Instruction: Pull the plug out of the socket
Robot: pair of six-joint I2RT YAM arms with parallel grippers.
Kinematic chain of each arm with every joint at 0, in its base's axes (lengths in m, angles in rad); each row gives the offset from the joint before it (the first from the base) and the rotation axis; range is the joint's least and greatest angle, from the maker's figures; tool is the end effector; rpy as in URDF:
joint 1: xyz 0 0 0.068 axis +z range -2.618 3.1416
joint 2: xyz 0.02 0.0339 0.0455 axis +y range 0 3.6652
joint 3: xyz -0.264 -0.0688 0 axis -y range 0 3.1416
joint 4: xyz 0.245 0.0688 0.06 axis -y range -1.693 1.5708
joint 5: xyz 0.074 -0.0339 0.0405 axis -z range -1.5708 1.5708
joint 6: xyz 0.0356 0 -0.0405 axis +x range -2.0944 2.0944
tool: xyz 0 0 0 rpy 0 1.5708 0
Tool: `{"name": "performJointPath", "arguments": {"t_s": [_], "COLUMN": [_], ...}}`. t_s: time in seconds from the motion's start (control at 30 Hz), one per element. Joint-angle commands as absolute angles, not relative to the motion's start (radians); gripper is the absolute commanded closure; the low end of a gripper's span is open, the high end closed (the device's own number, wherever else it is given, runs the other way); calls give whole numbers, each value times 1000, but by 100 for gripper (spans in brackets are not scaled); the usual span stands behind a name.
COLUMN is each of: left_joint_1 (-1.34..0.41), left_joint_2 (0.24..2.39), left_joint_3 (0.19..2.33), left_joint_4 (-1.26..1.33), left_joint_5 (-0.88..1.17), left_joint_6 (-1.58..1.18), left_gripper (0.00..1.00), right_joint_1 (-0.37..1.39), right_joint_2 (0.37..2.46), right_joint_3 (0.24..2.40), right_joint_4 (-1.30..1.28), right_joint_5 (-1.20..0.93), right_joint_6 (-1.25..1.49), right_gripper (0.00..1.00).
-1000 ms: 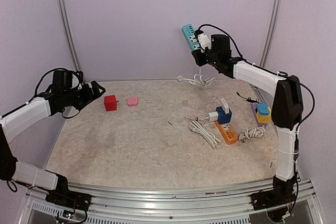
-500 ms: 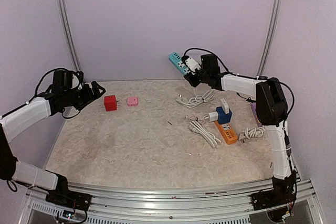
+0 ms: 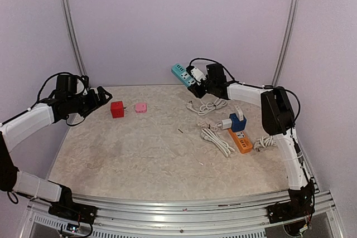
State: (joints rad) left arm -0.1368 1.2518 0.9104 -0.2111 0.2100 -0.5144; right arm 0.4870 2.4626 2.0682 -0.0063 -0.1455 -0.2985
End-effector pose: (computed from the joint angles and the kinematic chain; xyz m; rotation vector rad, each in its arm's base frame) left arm 0.2771 -0.0456 0.2816 -0.2814 2.1520 -0.6032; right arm 0.5060 0.2738 0.1979 -0.8437 1.7875 0.2663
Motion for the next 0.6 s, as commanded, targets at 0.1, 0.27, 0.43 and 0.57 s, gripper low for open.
{"name": "performJointPath", "arguments": {"t_s": [0.1,0.27,0.43,0.57], "left_joint_1": [-143,-143,-143,-141], "left_joint_2": [1232,1226,1226,1223], "left_joint_3": [896,890,893,900], "left_joint_4": [-223,-225,-230,-238], "left_joint_5": [203,198,202,199], "left_joint_6": [-495,-494,-483,-471], "left_gripper": [1,1,1,1], "right_joint_1": [527,536,538,542], "right_joint_2": [2559,2603,2644,2661], "right_joint_3": [2163,2224,2274,2291], "right_joint_4": [-50,-61,-73,-75], "right_joint_5": [-125,-100,-77,-77], "right_joint_6": [-254,-235,-218,-213], "right_gripper": [76,73,69,65]}}
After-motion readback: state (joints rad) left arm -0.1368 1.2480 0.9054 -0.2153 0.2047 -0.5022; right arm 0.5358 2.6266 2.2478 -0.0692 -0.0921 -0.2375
